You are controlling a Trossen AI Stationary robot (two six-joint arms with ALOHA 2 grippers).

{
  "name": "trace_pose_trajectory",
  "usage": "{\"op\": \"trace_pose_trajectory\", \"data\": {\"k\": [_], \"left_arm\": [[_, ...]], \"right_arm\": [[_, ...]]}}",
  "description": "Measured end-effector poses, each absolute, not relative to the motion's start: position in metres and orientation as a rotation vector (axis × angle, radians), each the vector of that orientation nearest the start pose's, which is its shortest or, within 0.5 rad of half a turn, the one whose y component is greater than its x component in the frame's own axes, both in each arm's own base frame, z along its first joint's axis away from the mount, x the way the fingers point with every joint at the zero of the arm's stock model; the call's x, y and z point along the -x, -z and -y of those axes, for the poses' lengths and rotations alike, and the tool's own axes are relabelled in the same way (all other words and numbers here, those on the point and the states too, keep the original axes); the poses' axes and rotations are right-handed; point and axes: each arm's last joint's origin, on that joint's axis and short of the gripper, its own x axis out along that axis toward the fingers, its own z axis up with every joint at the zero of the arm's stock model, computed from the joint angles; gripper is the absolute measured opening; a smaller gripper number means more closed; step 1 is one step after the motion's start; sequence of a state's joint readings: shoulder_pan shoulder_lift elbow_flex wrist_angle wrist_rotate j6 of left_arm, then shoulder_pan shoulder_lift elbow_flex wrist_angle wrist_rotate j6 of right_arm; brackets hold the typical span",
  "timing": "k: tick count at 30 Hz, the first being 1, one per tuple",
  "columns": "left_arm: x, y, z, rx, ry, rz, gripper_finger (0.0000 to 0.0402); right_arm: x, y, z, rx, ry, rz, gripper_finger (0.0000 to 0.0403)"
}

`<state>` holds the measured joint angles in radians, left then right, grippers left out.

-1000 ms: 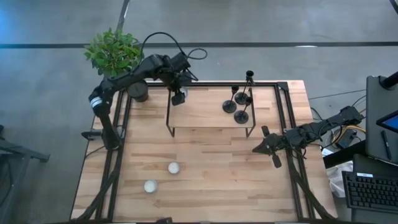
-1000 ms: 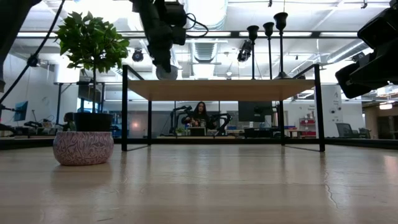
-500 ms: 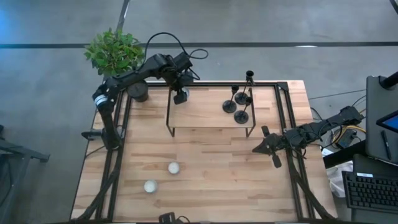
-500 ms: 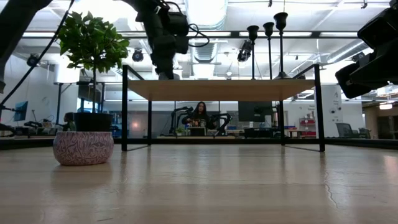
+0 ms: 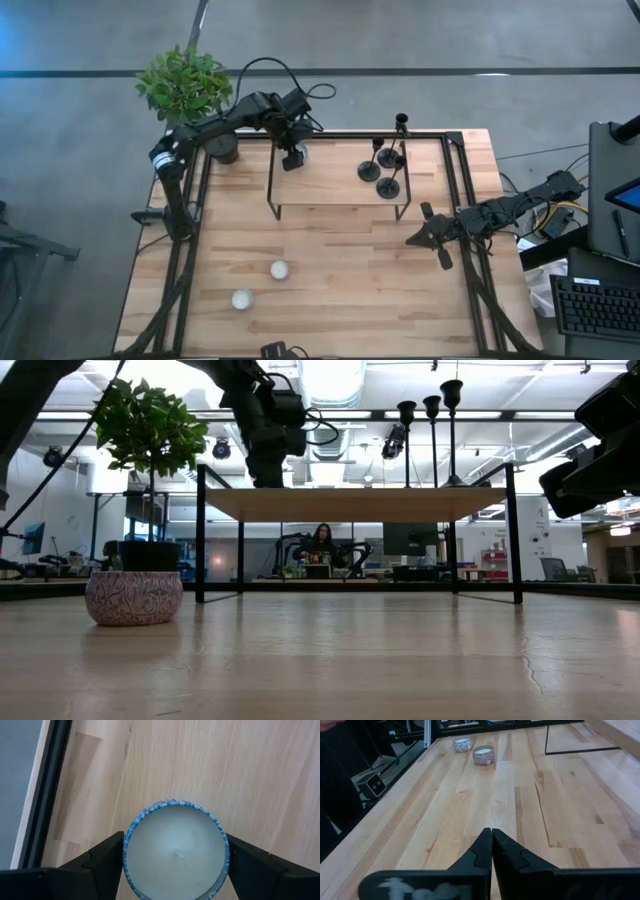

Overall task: Pick & Place candle stick holders
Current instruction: Put the blue scented candle on the shelf

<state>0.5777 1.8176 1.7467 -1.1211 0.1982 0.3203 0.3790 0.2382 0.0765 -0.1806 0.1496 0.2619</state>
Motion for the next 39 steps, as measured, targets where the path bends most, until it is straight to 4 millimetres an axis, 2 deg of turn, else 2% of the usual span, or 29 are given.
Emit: {"op": "trace_pose_trajectory", "data": {"k": [20,31,39], "left_arm": [[-0.3122,-0.313,-0.1964,0.189,-0.156,-1.13,0.029],[-0.312,-0.3135,-0.1958,0.198,-0.145,-1.124,0.0361],[-0.3117,-0.3133,-0.1956,0.197,-0.142,-1.129,0.0386]], "right_arm": [[-0.0998,-0.1532,-0.0351,-0.169,-0.182,-0.358,0.0008],[-0.0998,-0.1532,-0.0351,-0.169,-0.182,-0.359,0.0008],[-0.0998,-0.1532,-0.0351,-0.169,-0.182,-0.359,0.0008]]}}
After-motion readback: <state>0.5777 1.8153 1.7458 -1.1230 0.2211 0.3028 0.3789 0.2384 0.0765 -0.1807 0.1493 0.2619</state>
